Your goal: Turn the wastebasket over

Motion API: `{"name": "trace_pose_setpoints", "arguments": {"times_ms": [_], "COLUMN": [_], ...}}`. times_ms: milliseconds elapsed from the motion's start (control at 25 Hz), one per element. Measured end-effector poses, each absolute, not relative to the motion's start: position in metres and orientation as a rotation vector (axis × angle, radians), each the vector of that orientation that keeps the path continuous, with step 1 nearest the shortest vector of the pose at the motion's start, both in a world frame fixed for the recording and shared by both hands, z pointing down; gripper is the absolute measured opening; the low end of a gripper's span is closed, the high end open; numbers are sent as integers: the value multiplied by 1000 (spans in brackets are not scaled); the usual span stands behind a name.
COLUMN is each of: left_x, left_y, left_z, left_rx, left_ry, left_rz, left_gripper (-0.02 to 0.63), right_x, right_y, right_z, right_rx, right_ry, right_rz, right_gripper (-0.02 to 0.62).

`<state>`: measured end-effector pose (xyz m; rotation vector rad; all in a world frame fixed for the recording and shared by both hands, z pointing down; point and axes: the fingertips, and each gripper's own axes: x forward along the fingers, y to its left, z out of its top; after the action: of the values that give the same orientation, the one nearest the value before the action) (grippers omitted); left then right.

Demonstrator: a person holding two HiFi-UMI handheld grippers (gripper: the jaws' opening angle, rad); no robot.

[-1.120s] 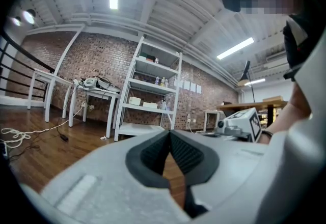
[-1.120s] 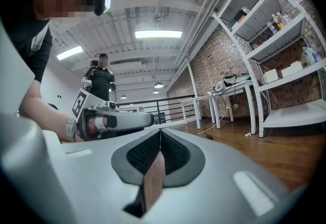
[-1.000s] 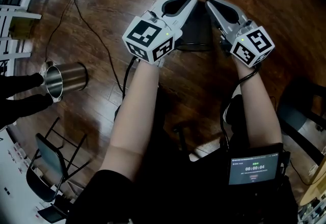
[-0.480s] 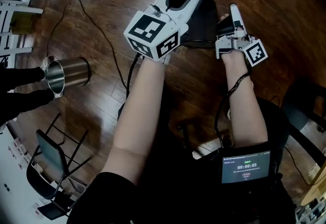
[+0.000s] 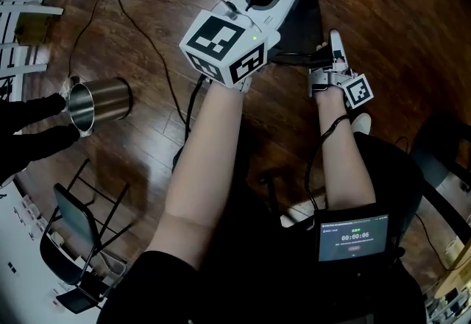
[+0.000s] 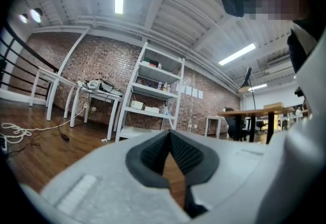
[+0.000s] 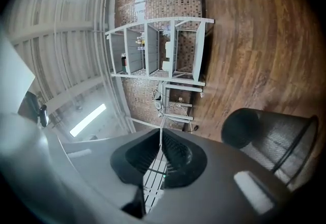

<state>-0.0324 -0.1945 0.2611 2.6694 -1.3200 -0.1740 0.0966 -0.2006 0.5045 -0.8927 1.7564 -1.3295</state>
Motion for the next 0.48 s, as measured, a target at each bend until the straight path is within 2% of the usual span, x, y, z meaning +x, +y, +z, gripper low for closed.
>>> {"name": "trace_pose_setpoints", "arguments": {"times_ms": [480], "left_x": [-36], "left_y": [-194], "left_z": [259], "left_rx": [2664], "left_ry": [-1319], "left_rz": [-197], "left_gripper": [0], "right_x": [95], "right_y": [-120], "right_z": [612], "right_rx": [-1000], "right_ry": [1665], "right_rz": [-1516], "right_gripper": [84]}}
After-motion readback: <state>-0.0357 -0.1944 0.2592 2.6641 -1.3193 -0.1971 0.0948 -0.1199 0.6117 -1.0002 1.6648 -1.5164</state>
